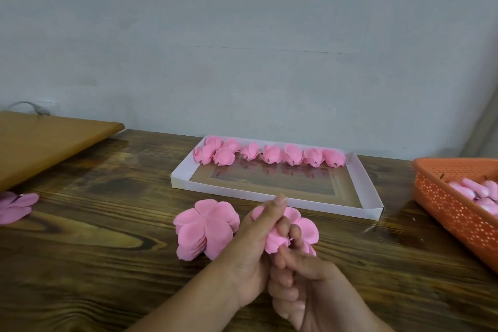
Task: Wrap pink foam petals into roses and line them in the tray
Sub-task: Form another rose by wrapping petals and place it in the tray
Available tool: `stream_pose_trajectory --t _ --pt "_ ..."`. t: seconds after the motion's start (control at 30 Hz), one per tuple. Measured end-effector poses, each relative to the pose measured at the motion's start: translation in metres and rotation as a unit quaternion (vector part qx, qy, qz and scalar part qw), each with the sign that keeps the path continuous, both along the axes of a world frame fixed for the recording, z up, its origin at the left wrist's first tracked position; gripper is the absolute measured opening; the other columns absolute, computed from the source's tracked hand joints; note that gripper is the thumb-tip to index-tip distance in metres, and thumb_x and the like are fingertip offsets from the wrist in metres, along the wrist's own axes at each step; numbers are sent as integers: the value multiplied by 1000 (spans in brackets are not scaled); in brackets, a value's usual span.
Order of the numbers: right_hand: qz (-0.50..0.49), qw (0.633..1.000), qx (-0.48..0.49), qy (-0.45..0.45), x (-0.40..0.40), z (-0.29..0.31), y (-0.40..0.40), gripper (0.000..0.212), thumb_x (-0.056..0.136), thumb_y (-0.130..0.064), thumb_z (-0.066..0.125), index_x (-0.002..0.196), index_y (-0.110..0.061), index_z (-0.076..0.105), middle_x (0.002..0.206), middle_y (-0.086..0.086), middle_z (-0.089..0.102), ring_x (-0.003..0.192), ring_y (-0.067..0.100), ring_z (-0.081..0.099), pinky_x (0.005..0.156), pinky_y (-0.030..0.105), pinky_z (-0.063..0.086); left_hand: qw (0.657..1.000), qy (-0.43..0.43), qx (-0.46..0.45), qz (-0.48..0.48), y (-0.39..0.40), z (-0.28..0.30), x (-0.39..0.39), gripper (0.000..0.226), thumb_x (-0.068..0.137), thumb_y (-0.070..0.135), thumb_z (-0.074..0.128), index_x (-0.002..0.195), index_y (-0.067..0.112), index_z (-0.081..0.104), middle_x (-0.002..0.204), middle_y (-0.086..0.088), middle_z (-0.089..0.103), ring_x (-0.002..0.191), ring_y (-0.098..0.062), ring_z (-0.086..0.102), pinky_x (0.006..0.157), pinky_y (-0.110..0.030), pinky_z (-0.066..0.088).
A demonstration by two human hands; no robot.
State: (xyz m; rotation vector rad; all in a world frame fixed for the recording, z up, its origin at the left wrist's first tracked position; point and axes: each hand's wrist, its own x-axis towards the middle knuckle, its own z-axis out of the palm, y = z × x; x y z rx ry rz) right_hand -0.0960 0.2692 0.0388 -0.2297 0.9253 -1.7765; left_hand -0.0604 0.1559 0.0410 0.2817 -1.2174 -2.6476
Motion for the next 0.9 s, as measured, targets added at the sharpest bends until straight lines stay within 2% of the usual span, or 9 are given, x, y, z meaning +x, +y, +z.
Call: stream_pose_trajectory --t 0.1,0.13,0.23,0.3,0.4,0.5,0.57,0.7,0.9 --pt "-55 973 80 212 1 -3 1 34 88 -21 65 54 -14 63 51 9 51 39 17 44 38 21 33 999 -32 18 22 0 -1 -2 45 67 47 90 51 14 63 63 -9 52 53 -23 62 53 -29 56" --pt "-77 919 123 366 1 -7 3 34 93 -25 65 59 -19 64 56 2 57 46 15 50 44 25 40 999 -40 19 27 0 -1 -3 42 66 45 86 50 14 62 62 -9 53 52 -23 63 52 -28 55" --pt "-128 652 211 717 1 -16 11 22 95 -36 46 95 -34 69 89 -13 70 78 9 65 67 29 53 998 -46 11 35 1 -4 -4 36 67 43 82 54 14 66 58 -9 58 49 -24 64 53 -26 55" --pt "-135 562 260 773 1 -17 11 26 90 -37 49 101 -28 71 92 -10 73 75 14 68 57 30 52 997 -54 8 54 2 -8 -6 36 65 43 84 64 11 69 61 -7 58 53 -23 63 65 -30 55" --pt "-168 476 274 819 0 -15 7 5 74 -23 65 70 -22 68 61 -9 62 47 15 59 36 24 34 996 -67 -17 62 4 -13 -8 39 68 47 83 58 16 62 66 -7 58 66 -26 61 77 -36 53" --pt "-165 589 208 763 -5 -17 9 23 83 -15 59 60 -15 56 58 -9 55 55 20 55 48 31 46 996 -68 -2 54 5 -13 -6 40 70 44 89 59 15 64 66 -9 60 72 -29 61 91 -47 52" --pt "-166 703 184 666 -6 -18 9 29 90 -13 58 61 -10 55 57 -3 54 59 21 52 57 33 47 997 -57 7 43 5 -11 -5 37 70 43 88 60 14 66 65 -8 58 62 -25 60 79 -38 54" --pt "-128 904 135 384 -3 -9 3 35 82 -12 61 49 -7 56 47 7 41 41 16 36 40 22 28 998 -33 43 43 4 -5 -5 51 69 38 81 100 1 65 59 -3 52 52 -20 59 55 -25 49" --pt "-86 986 73 119 -1 -6 -4 26 80 -4 57 54 -2 57 47 9 36 34 14 27 35 13 20 997 -40 44 46 4 -1 -3 37 67 35 83 65 10 56 59 -9 51 45 -25 60 43 -26 50"
